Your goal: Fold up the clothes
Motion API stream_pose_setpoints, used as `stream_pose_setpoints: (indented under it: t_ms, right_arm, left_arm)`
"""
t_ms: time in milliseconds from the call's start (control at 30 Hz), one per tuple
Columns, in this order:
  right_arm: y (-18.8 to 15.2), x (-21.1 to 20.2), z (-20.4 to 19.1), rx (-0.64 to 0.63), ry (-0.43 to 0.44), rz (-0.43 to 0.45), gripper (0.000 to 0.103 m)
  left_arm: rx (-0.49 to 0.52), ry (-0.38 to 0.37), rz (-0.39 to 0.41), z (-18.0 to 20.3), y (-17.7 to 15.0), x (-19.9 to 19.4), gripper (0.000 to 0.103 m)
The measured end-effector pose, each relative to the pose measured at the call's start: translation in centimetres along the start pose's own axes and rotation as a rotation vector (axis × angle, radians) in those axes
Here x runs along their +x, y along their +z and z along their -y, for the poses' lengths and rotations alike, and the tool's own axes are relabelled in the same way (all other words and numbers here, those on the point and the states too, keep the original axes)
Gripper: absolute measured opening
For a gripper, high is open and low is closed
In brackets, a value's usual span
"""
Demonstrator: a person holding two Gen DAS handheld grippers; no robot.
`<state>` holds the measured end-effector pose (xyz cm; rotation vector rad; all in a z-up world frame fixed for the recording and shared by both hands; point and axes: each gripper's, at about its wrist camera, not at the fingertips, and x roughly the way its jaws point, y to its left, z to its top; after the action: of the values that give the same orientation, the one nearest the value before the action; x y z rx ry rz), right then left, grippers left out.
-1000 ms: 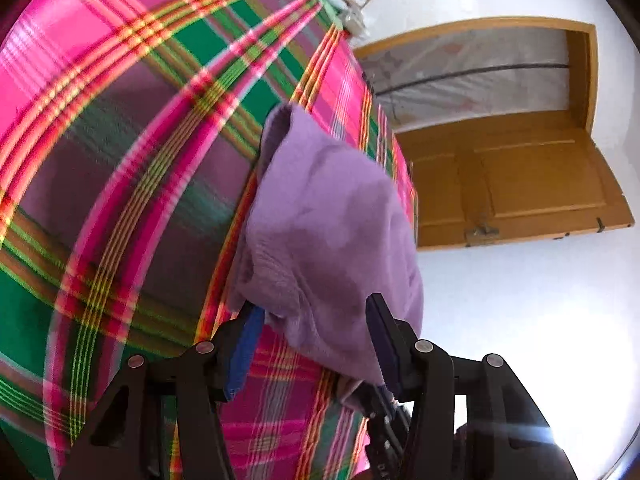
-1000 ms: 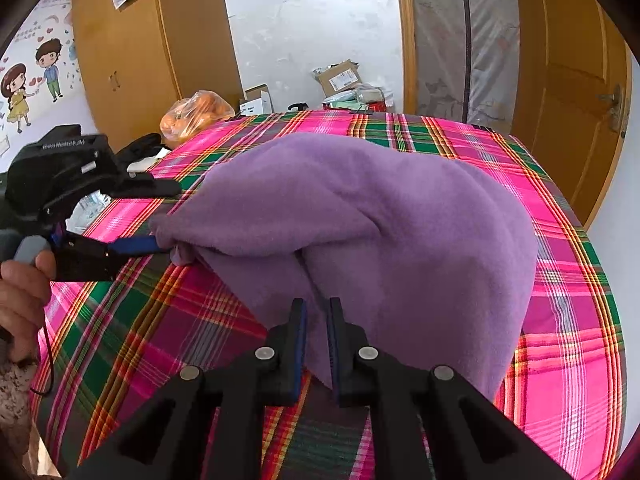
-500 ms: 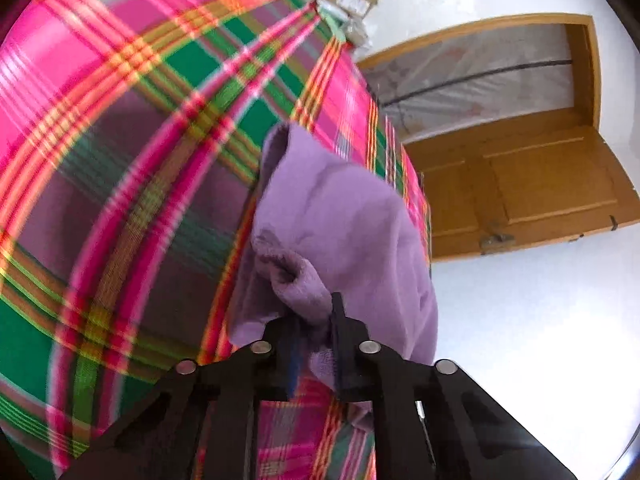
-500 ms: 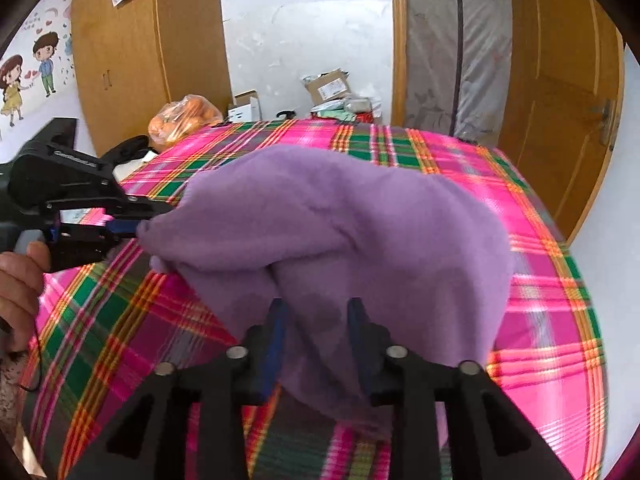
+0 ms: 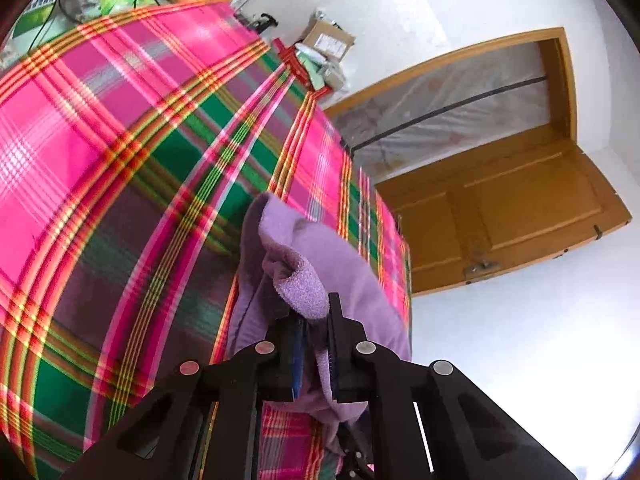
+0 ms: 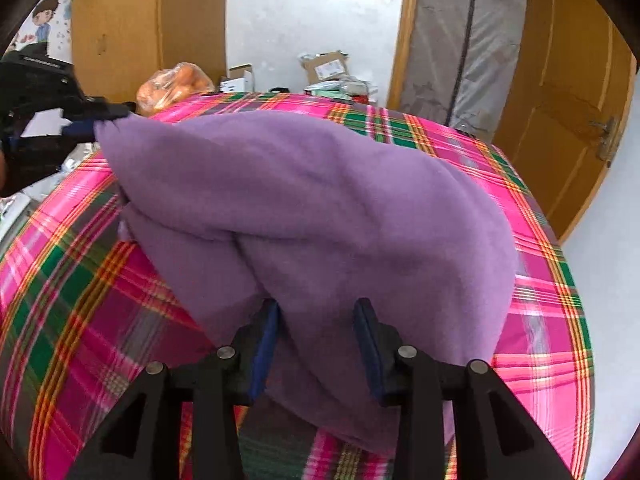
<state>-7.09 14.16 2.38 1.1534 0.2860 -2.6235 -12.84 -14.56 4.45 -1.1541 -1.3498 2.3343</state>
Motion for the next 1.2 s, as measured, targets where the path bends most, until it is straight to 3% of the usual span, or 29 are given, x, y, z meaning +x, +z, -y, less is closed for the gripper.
stream_pose_setpoints:
  t_ms: [67,100,200,500,967,1067,1200]
  right_arm:
    - [-0.1,-0.1,0.0,0.002,-0.03,0.0,0.025]
    - [-0.1,-0.1,0.1,0.003,-0.049,-0.002,0.013]
    - [-0.1,-0.9,0.3,0.027,-0.05,0.019,0.007]
    - [1.9,-6.6,-0.2,0.042,-0.056,0.18,0.006]
    - [4.5,-14.1,-4.3,-0.041,0.114,0.382,0.006]
    - [5.3,-13.6,-4.3,-0.043,0.139,0.373,0.006]
    - [6.2,-10.9,-3.9,-0.046,0.131,0.31,0.006]
  left_arm:
    - [0.002,-0.004,0.01,-0.4,0.0,-0.9,0.009]
    - [0.004,-0.005,0.012,-0.4,0.0,-1.1,0.009]
    - [0.01,-0.007,0.017,-0.6,-0.2,-1.7,0.009]
    - [0.046,-0.036,0.086,0.4,-0.8,-6.1,0.009]
    - [0.122,-0.052,0.334,2.0,-0.5,-16.6,0.009]
    - [0.131,-0.022,0.345,2.1,0.4,-16.5,0.009]
    - [0.132,0.022,0.302,1.6,2.5,-14.0,0.009]
